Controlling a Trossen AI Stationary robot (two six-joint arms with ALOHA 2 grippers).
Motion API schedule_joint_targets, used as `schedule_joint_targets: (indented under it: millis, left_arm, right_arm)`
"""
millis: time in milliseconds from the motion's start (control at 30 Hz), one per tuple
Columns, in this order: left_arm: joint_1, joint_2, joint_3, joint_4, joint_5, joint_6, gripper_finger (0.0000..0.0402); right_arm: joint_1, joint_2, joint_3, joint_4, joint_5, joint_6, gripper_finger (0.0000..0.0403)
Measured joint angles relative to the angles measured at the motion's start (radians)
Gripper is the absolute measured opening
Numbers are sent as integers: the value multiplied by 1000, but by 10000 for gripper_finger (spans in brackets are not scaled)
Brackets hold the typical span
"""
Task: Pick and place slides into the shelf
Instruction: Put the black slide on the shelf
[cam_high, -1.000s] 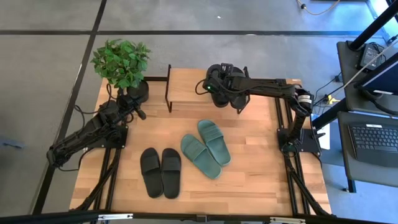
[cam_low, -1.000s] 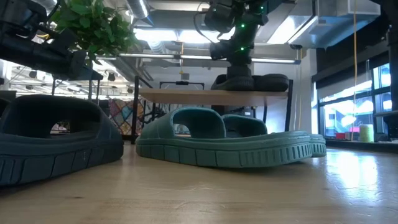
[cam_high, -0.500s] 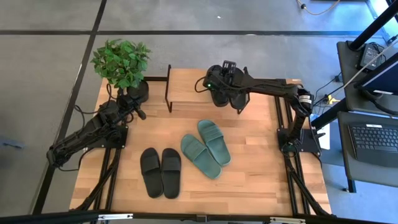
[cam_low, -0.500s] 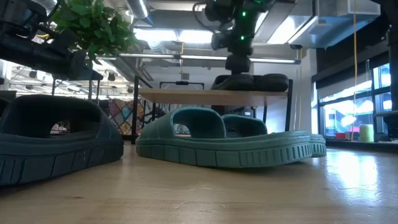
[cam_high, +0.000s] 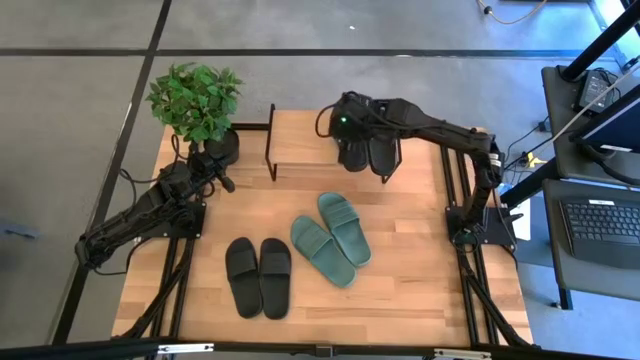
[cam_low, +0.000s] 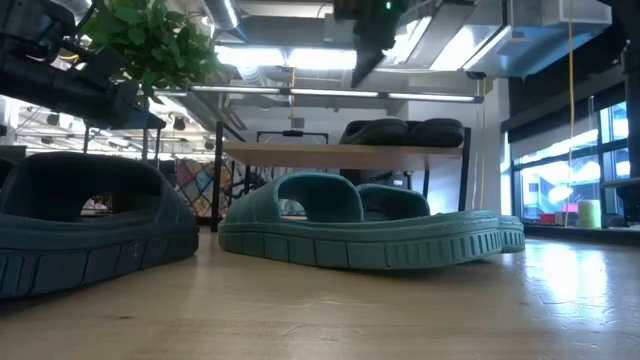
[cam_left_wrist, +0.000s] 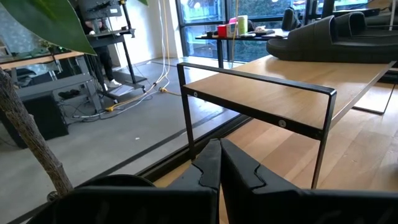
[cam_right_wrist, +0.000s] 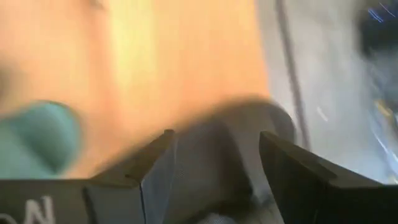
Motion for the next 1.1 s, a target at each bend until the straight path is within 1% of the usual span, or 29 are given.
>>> schedule_joint_targets:
  millis: [67, 100, 167, 233, 600, 700, 867, 1100]
  left_arm:
    - [0, 0, 0, 0, 0, 0, 0]
    - [0, 0, 0, 0, 0, 0, 0]
    - [0, 0, 0, 0, 0, 0, 0]
    - [0, 0, 0, 0, 0, 0, 0]
    - [0, 0, 0, 0, 0, 0, 0]
    - [0, 0, 0, 0, 0, 0, 0]
    - [0, 0, 0, 0, 0, 0, 0]
    - [0, 0, 0, 0, 0, 0, 0]
  right_arm:
    - [0, 0, 16, 29, -117, -44, 229]
    - [0, 0, 18, 48, -158, -52, 229]
    - [1, 1, 15, 107, -194, -76, 229]
    - [-3, 11, 12, 146, -196, -85, 229]
    - [-87, 158, 19, 143, -193, -79, 229]
    - [-105, 169, 19, 145, -168, -79, 229]
    - [-125, 171, 19, 154, -70, -94, 229]
    - [-143, 171, 18, 162, -63, -94, 229]
